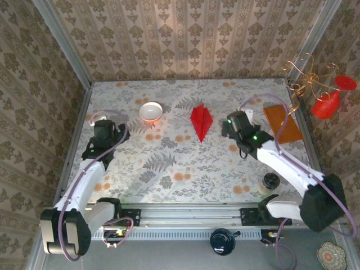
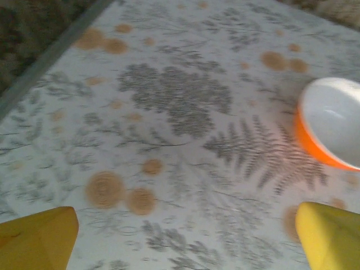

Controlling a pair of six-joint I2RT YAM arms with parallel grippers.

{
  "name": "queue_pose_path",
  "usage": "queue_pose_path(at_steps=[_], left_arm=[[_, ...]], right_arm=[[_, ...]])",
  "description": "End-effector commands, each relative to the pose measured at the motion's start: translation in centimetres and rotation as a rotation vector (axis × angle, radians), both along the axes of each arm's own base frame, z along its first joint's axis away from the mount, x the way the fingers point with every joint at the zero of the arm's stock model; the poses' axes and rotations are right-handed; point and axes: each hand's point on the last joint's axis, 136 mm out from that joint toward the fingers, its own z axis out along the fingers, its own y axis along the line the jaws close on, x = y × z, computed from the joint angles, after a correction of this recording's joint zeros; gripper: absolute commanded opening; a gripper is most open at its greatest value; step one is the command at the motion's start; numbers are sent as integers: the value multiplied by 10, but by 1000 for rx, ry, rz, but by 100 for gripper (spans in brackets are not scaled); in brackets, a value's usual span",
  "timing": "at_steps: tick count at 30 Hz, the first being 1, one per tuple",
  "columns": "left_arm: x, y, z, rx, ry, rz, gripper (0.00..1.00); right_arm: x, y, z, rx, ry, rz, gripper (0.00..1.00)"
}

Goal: Fold a paper plane with a square sheet of paper (pick it up from the middle)
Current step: Reset both arms

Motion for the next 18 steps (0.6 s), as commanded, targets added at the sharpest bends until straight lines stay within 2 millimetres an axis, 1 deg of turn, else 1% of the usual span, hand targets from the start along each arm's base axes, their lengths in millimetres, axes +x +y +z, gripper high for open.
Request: queue_pose_path(at_steps=[1,3,4,7,9,13,16,18], left_arm=[[0,28,7,90,-64,86,100],[2,33,4,121,-96,84,100],[4,34,2,139,-112,79,100],[11,35,-4,190,-171,51,100],[16,34,-9,214,-171,24,100],[30,26,-17,221,-185,-56,100],[41,18,-23,214,-207,-128,100],[48,10,-23,215,-245,-200,100]], right_arm=[[-10,-55,19,-79,-167,-211,100],[-19,-78,11,-109,-206,-275,100],[-22,-84,9,-126,-223,-287,100],[-25,-100,1,-145,-257,-311,100],[-21,-107,-2,-166,-264,-309,100],[-5,-105,-16,-175,-251,-231,100],[9,-96,-30,-138,-267,-147,100],[16,-92,-37,-113,-276,-102,100]])
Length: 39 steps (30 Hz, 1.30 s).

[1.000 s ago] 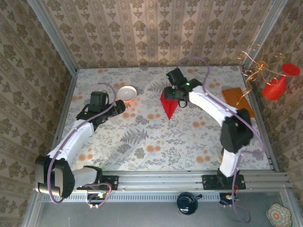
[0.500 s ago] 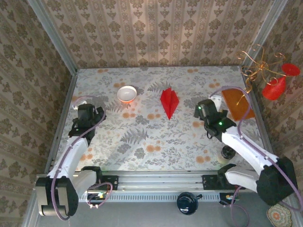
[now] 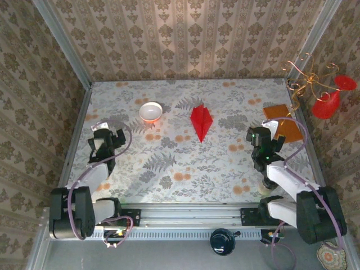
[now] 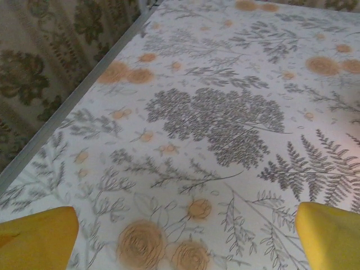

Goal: Fold a paper plane with a square sheet of paper (pick it up from the middle)
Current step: Reset both arms

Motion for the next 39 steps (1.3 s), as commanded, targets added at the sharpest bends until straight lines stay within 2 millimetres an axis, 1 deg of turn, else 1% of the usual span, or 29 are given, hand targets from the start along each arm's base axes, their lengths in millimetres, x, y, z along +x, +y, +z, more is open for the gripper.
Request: queue_pose_path(at_steps=[1,2,5,10,12,13,15,18,22,23,24,27,39], left_arm=[[17,-21,17,25,-124,-178,100],[20,-26,17,27,-141,-225,100],[26,-32,17,16,-175,-287,100],[31,-30,8,22,-185,-293,100],[33,-27,4,16,-188,-282,100],[34,-26,2,18,-190,-282,100],[36,-26,-2,20,-187,-281,100],[38,-26,-6,25,-181,-281,100],[43,-29,-17,54,-156,-275,100],[46,-32,-16,77,-165,-277,100],[45,-35,-20,76,-129,-285,100],[50,-40,-20,115,-103,-283,100],[49,-42,-20,131,-109,-283,100]], right_arm=[[22,15,6,12,-90,132,100],[26,17,5,7,-99,159,100],[35,24,5,25,-112,254,100],[47,27,7,69,-173,310,100],[53,27,0,81,-176,320,100],[56,27,-8,87,-163,323,100],[61,30,-17,95,-147,338,100],[66,34,-25,97,-132,361,100],[66,35,-26,97,-124,365,100],[67,35,-26,96,-124,365,100],[67,35,-26,94,-120,365,100],[68,37,-26,83,-111,367,100],[68,37,-27,82,-109,367,100]])
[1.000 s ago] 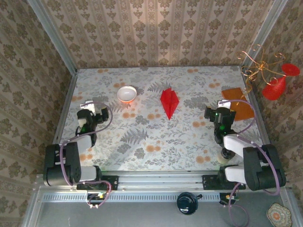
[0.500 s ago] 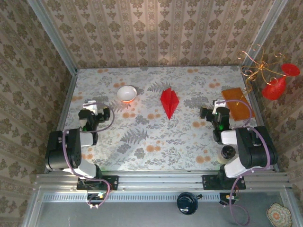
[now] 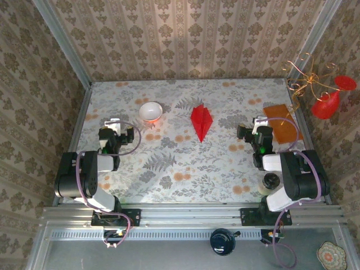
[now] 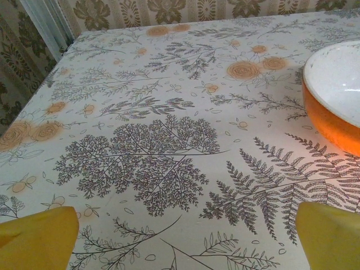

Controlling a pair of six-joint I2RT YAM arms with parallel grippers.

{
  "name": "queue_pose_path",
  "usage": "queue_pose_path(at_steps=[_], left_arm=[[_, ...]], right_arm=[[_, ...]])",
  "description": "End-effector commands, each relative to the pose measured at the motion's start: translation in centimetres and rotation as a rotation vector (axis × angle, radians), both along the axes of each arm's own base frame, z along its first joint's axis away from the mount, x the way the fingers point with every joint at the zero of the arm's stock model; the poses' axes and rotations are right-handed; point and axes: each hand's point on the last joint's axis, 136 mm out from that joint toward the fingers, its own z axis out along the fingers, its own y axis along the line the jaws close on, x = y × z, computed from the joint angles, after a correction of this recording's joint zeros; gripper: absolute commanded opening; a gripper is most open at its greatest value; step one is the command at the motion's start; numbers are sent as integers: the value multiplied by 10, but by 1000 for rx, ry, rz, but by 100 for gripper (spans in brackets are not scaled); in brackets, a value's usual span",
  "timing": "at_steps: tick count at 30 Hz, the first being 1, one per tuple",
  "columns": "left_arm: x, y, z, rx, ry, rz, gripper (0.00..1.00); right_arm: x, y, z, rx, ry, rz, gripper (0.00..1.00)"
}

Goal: Fold a paper plane with a square sheet of paper (pick it up from the middle)
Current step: Reset both arms

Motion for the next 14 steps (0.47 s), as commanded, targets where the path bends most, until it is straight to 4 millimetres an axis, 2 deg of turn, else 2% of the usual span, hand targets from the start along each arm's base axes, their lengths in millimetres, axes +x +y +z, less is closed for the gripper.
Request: queue_pose_path(at_steps=[1,12,14], left_arm=[[5,-1,6,27,-15,-3,100],[6,-1,5,11,-5,-21,100],[6,-1,5,12,-7,-20,100]], right_arm=[[8,3,11,-16,-37,17,100],[8,4,12,-18,-40,20,100],[5,14,14,-16,-64,91,100]])
